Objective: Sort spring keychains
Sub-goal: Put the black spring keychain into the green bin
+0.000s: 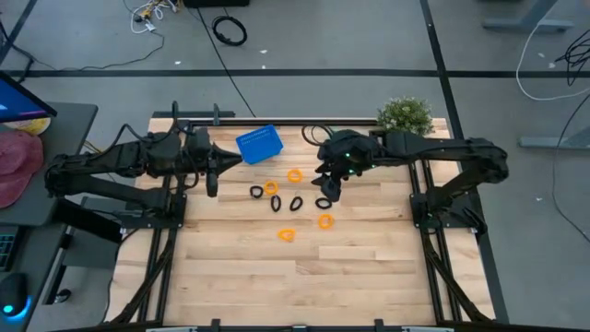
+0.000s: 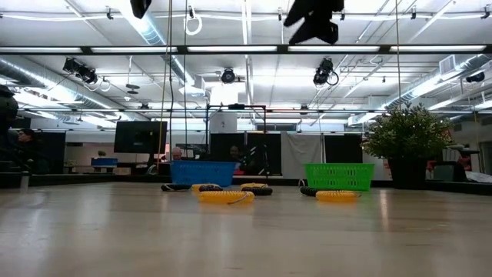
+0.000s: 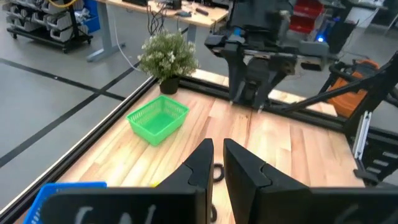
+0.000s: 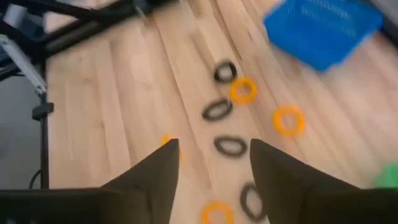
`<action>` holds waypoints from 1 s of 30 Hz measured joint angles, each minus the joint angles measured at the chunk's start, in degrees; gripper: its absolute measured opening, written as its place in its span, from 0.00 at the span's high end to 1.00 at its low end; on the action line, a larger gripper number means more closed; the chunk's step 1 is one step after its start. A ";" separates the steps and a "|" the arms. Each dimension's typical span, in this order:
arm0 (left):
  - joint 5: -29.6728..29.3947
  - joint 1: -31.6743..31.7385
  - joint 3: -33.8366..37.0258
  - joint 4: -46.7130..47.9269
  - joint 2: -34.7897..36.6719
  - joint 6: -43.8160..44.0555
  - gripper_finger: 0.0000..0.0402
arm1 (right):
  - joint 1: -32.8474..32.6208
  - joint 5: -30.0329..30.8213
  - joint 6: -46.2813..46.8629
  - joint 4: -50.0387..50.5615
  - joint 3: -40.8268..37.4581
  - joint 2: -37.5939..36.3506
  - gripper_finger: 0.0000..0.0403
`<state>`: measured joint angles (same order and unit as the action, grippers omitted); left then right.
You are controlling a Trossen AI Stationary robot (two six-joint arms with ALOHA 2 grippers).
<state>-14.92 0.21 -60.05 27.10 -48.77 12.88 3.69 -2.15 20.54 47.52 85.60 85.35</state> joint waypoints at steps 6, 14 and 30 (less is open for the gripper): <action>-0.30 0.00 0.00 1.60 0.00 1.38 0.90 | 1.28 -0.49 -0.35 4.20 0.00 2.66 0.48; -1.79 0.00 0.02 4.88 0.00 1.53 0.90 | 1.26 -0.33 -3.97 13.08 5.19 8.76 0.49; -1.99 0.00 0.02 5.45 -0.02 1.55 0.90 | 2.34 1.43 -3.67 20.28 8.90 24.15 0.49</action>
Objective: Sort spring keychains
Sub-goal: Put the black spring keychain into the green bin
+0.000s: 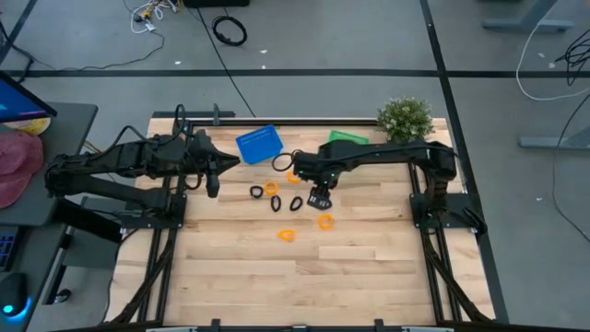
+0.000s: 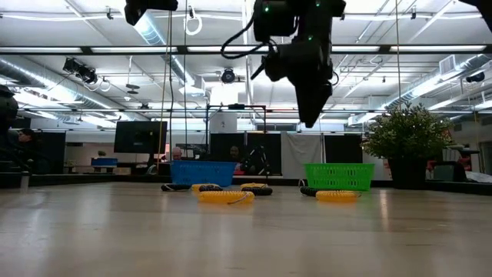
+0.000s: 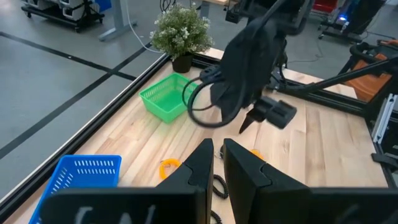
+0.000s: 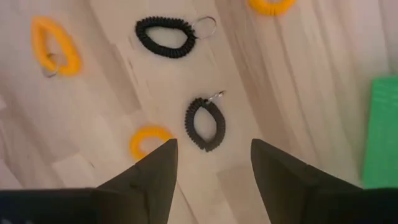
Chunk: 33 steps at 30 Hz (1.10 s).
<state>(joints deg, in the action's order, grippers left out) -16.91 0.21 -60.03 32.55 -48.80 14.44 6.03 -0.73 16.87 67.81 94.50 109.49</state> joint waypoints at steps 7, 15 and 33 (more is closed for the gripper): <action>0.00 0.00 0.00 0.18 0.00 0.00 0.90 | 1.63 -0.50 11.48 -0.87 0.00 2.99 0.49; 0.00 0.00 0.00 0.42 0.00 0.00 0.90 | 2.64 -1.34 22.52 -2.81 0.00 6.92 0.49; 0.02 -0.02 0.00 0.35 0.00 0.00 0.90 | 2.66 -1.54 28.51 -8.34 -4.85 10.53 0.49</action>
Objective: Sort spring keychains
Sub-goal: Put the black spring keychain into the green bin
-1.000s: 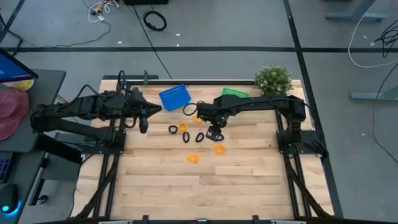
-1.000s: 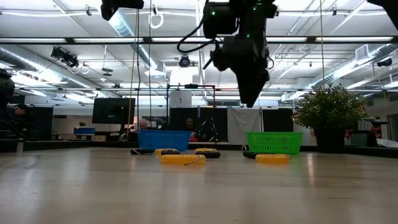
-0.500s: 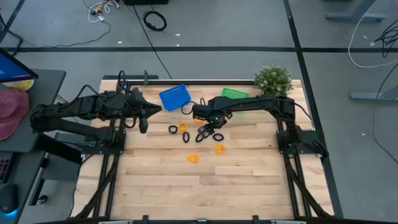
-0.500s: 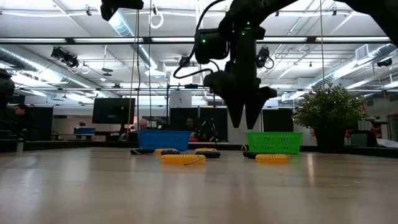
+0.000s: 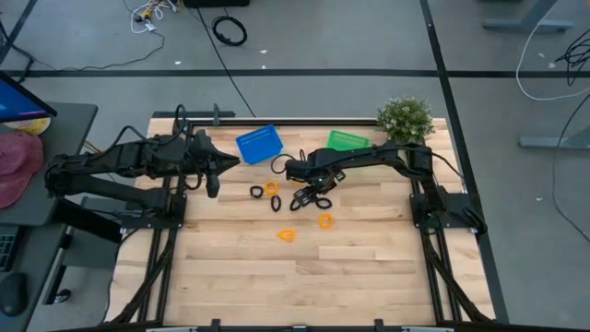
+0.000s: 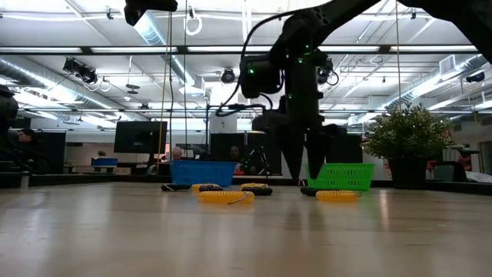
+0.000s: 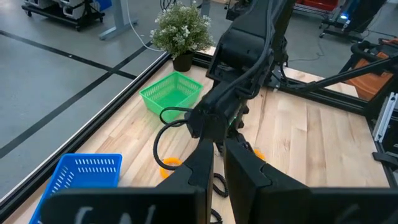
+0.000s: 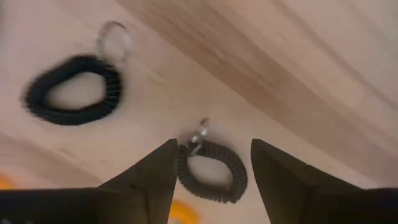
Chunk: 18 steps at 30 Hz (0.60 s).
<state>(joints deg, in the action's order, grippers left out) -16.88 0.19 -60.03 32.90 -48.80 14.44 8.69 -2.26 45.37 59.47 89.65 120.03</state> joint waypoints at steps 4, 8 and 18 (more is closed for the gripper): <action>0.00 0.00 0.00 0.01 0.00 0.00 0.90 | -0.24 -0.08 0.73 -1.60 -2.61 0.00 0.49; 0.00 0.00 0.00 0.01 0.00 0.00 0.90 | -0.26 -0.20 0.91 -3.33 -2.67 0.00 0.49; 0.00 0.00 0.00 0.01 0.00 -0.02 0.90 | -0.52 -1.84 1.15 -4.71 -2.67 -0.02 0.65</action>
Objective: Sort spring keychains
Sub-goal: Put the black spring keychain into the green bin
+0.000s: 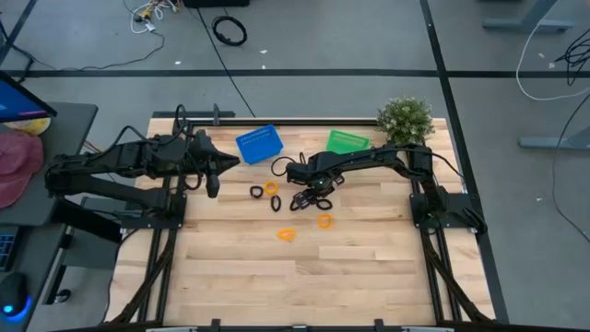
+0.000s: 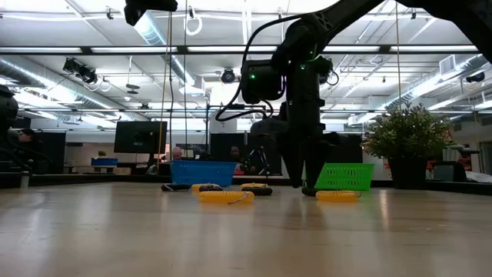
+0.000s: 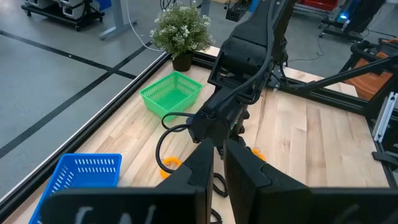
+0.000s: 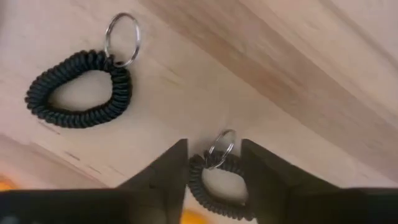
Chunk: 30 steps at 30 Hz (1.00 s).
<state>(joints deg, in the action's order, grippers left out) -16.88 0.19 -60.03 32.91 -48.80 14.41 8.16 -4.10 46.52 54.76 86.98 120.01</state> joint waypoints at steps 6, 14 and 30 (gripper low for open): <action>0.00 0.00 0.00 0.00 0.00 0.00 0.90 | 0.00 -0.92 -1.42 -0.02 0.00 0.00 0.95; -0.02 0.00 0.00 0.00 0.00 -0.07 0.90 | 0.00 -1.56 -3.02 0.26 0.00 -0.07 0.99; -1.22 0.02 0.00 0.09 0.02 -0.22 0.90 | -4.26 -3.31 -1.55 5.68 0.37 -20.59 1.00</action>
<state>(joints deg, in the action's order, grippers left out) -18.10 0.21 -60.03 32.99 -48.77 14.20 3.90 -7.41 44.97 60.45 87.35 99.42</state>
